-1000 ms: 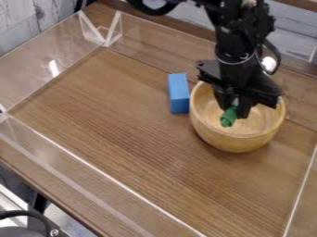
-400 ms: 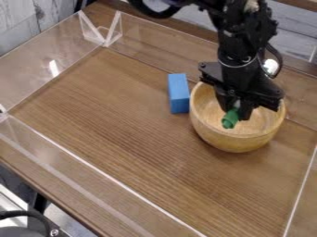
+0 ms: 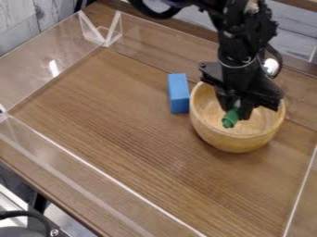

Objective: Put the green marker in the brown bowl

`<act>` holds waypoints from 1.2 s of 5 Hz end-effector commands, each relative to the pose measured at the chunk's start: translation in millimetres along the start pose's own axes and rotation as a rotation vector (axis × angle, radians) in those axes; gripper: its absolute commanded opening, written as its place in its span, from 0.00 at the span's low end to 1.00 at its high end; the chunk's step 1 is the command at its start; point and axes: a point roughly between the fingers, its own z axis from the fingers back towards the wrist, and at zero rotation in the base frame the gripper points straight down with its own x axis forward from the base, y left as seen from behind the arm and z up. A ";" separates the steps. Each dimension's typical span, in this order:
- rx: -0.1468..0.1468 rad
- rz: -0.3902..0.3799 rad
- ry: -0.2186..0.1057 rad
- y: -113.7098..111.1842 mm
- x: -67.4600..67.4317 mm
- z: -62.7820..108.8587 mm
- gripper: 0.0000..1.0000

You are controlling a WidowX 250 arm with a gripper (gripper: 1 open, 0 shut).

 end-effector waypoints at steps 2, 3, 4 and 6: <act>-0.003 0.000 -0.045 -1.3 10.0 6.7 0.00; -0.001 0.001 -0.043 -0.9 8.9 6.0 0.00; 0.001 0.002 -0.042 -0.6 7.9 4.6 0.00; 0.011 0.000 -0.033 1.7 5.3 7.0 0.00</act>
